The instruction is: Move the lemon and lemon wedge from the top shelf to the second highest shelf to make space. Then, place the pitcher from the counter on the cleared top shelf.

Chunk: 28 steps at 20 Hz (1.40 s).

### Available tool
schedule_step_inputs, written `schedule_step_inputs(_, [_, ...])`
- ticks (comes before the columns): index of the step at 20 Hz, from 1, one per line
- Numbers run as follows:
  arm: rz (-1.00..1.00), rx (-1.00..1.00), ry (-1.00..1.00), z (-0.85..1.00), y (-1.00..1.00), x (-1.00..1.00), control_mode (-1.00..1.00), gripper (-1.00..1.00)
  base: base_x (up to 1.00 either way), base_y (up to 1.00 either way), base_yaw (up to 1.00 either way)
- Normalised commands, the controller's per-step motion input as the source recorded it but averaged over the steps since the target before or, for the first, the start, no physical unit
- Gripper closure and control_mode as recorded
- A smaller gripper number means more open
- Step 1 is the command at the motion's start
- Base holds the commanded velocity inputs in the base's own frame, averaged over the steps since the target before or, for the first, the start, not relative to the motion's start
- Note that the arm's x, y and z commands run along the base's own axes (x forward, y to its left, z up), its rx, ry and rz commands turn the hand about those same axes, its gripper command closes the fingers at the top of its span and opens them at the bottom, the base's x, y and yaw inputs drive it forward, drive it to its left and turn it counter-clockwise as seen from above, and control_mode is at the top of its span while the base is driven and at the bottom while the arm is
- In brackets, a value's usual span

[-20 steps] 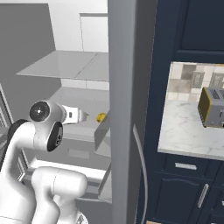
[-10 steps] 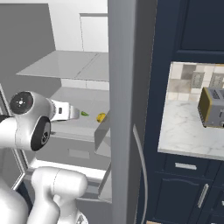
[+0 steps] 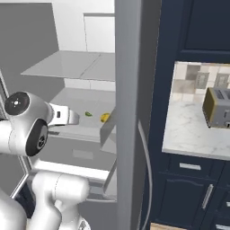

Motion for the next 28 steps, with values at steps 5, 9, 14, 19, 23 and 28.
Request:
schedule_step_inputs(5, [0.00, 0.00, 0.00, 0.00, 0.00, 0.00, 1.00, -1.00, -0.73, 0.10, -0.02])
schedule_step_inputs(9, [0.00, 0.00, 0.00, 0.00, 0.00, 0.00, 1.00, -1.00, -0.66, 0.26, -0.20])
schedule_step_inputs(14, [0.00, 0.00, 0.00, 0.00, 0.00, 0.00, 1.00, -1.00, -0.29, 0.65, -0.35])
schedule_step_inputs(19, [0.00, 0.00, 0.00, 0.00, 0.00, 0.00, 1.00, -1.00, -0.21, 0.52, -0.47])
schedule_step_inputs(23, [0.00, 0.00, 0.00, 0.00, 0.00, 0.00, 1.00, -1.00, -0.32, -0.01, -0.61])
schedule_step_inputs(28, [0.00, 0.00, 0.00, 0.00, 0.00, 0.00, 1.00, -1.00, -0.27, -0.21, -0.65])
